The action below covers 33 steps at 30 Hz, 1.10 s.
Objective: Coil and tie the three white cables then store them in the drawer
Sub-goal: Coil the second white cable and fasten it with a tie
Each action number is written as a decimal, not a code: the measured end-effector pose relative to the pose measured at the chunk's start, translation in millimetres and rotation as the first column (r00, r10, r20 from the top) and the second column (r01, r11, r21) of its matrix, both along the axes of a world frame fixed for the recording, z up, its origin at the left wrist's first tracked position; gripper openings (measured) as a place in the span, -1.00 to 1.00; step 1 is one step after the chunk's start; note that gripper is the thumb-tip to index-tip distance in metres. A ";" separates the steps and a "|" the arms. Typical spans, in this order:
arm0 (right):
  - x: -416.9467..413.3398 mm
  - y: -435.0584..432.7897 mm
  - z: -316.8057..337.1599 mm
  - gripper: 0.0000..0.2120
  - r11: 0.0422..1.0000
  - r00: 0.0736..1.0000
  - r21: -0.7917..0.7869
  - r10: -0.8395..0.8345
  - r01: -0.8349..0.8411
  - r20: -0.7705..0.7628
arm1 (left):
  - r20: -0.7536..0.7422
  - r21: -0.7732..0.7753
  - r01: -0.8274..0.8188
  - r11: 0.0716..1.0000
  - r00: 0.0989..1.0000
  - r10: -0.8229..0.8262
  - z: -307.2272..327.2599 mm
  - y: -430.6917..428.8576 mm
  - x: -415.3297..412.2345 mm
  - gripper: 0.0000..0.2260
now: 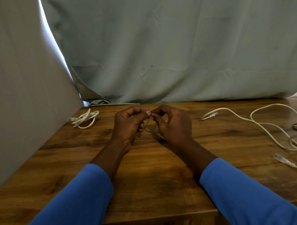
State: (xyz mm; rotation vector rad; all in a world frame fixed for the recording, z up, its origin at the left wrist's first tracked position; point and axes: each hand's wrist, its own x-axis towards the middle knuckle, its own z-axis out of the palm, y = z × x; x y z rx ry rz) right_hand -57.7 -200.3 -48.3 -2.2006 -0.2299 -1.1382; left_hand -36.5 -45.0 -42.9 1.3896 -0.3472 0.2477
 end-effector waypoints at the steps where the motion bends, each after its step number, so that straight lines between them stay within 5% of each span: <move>1: -0.8 0.4 -0.3 -0.91 1.000 1.000 -0.024 -0.008 0.009 0.003 | -0.011 0.007 -0.006 1.000 1.000 0.007 0.3 0.4 0.5 -0.97; 21: -4.3 4.9 -0.5 -0.80 0.994 0.994 0.032 0.105 -0.104 -0.035 | 0.017 0.015 0.000 1.000 1.000 0.000 2.0 3.5 -2.9 -0.97; 33: -1.0 4.5 0.2 -0.84 0.999 0.999 0.011 0.034 -0.034 -0.031 | 0.039 0.082 0.028 0.996 0.999 -0.031 2.6 2.5 -2.2 -0.95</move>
